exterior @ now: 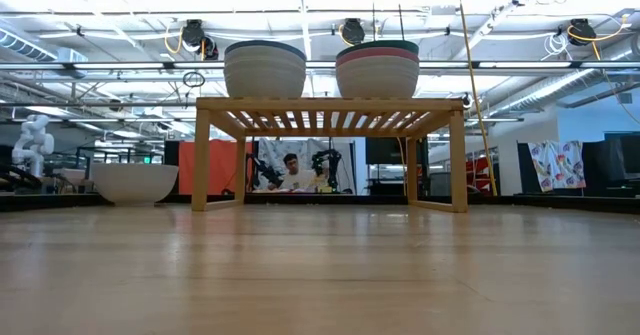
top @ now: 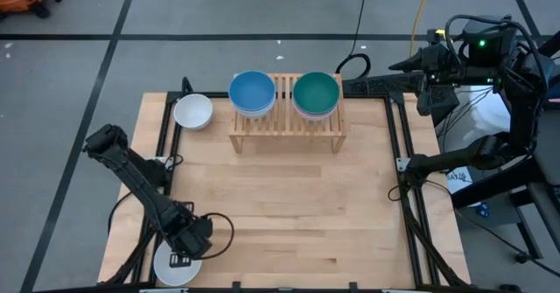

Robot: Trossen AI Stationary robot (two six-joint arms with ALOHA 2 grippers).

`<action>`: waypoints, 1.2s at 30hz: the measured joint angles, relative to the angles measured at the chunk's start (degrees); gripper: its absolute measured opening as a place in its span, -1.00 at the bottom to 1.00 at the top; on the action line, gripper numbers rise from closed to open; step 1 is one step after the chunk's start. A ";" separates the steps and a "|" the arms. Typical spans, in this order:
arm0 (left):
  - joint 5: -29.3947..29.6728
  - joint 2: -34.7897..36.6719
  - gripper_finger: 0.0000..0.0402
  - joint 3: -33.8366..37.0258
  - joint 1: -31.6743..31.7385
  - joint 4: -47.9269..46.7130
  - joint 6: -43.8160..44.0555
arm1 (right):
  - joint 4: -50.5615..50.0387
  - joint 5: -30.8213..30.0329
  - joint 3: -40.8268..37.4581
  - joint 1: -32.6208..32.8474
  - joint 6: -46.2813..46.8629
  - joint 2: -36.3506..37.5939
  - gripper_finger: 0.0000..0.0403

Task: Place and stack bowls onto a shelf
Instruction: Stack the white bowl on top of the blue bowl on the shelf

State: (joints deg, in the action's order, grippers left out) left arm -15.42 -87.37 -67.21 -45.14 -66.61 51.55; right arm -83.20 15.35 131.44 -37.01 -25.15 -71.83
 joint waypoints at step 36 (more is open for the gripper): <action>-3.62 0.09 -0.96 15.04 2.53 16.68 16.23 | 0.20 0.00 0.00 0.00 0.44 0.00 -0.34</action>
State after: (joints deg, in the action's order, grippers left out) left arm -19.04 -87.29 -52.17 -42.61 -49.93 67.78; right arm -83.00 15.35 131.44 -37.02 -24.71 -71.83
